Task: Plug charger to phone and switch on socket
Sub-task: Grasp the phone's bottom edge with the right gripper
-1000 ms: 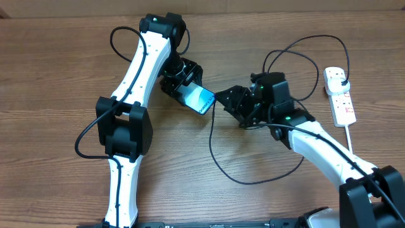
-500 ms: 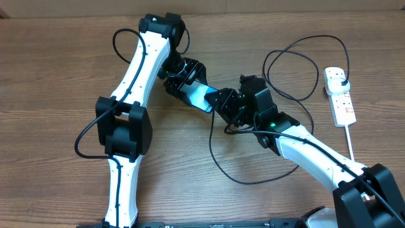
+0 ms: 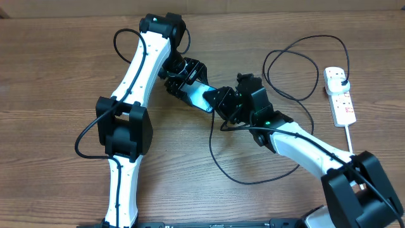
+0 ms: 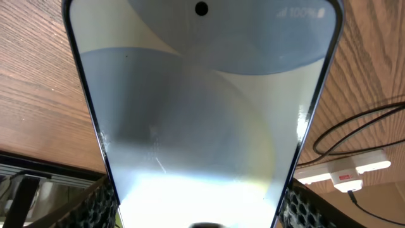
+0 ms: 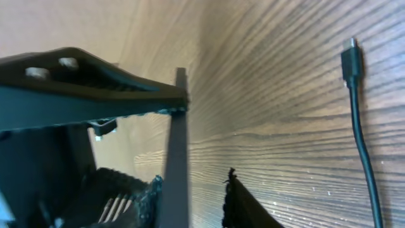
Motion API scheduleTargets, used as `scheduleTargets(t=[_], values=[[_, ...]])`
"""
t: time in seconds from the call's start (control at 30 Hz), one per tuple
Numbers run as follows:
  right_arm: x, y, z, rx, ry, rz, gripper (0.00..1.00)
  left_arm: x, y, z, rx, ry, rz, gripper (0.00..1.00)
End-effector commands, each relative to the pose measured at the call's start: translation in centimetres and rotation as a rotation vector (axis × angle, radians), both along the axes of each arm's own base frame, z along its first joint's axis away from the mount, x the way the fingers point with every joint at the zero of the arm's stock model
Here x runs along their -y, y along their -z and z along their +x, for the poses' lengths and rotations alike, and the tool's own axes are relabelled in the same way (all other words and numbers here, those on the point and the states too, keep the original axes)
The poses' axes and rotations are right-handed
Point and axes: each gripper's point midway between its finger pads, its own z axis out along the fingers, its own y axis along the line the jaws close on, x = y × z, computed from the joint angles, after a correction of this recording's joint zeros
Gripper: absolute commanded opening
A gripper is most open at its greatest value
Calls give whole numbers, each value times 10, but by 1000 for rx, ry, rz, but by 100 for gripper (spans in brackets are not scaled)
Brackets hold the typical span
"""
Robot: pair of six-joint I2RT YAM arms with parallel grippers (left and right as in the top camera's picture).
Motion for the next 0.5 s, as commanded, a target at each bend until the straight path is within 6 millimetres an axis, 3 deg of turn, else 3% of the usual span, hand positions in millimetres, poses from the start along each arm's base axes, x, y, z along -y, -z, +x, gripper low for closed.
scheduleTargets(t=[0.0,0.3,0.47], values=[[-6,-8,3,22,-13,18,26,8,-12,1,14,-4,-36,68],[-7,-10,4,29,-15,23,12,8,-12,1,14,-3,-35,70],[-7,-10,4,29,-16,25,4,8,-12,1,15,-3,-35,83]])
